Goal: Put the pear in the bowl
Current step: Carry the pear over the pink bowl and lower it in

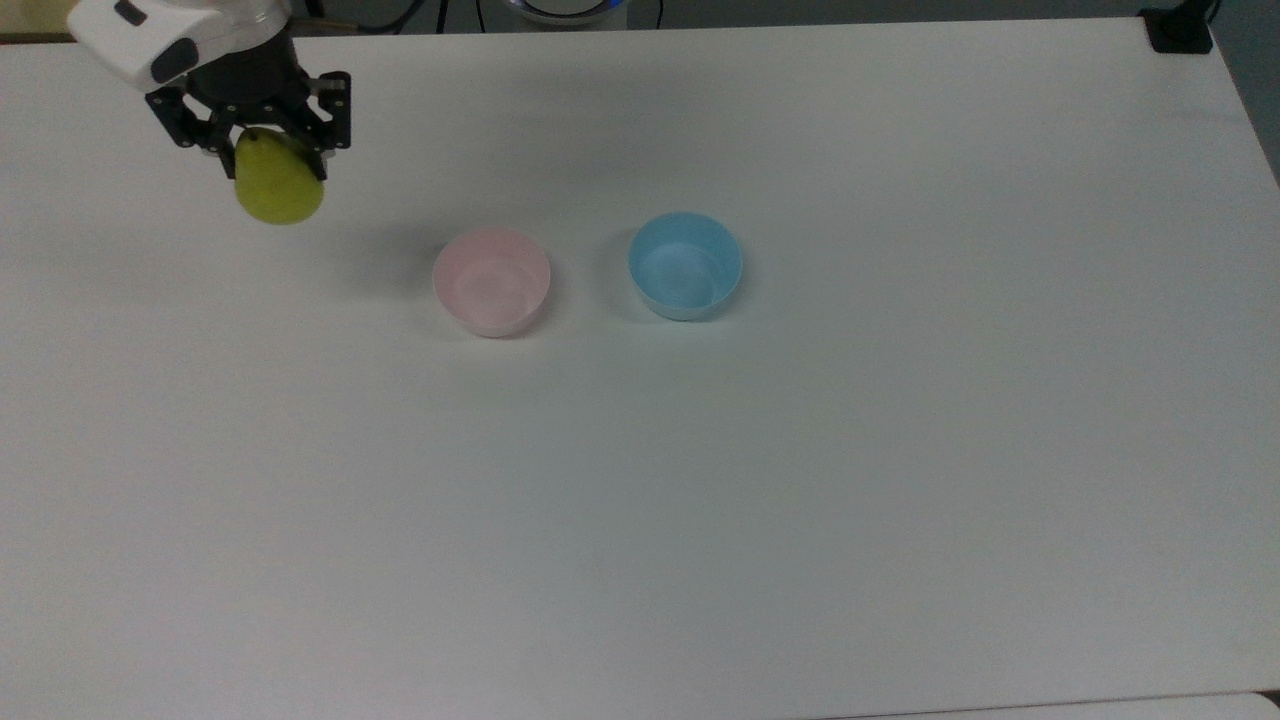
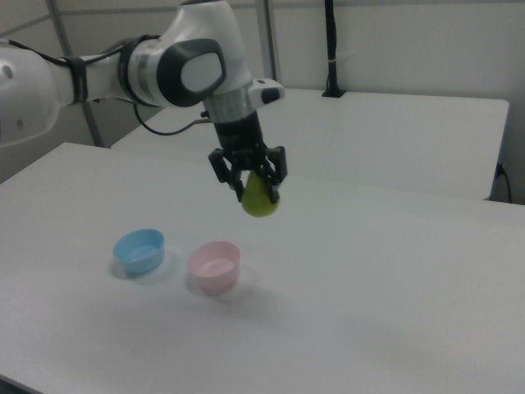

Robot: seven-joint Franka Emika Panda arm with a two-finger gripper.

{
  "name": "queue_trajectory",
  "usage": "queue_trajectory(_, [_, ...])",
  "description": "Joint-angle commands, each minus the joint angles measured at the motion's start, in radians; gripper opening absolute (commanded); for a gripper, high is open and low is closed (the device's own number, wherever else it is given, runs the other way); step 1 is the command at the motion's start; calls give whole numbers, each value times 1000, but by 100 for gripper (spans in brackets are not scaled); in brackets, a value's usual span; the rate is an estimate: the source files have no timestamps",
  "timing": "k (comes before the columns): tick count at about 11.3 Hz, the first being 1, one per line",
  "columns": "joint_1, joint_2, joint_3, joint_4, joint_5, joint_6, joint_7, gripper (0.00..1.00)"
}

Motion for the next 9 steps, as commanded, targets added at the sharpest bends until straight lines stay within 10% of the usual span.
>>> queue_trajectory(1, [98,-51,-8,-39,6,-55,141,35])
queue_trajectory(9, [236,-45,-8,-275,17,141,254,36])
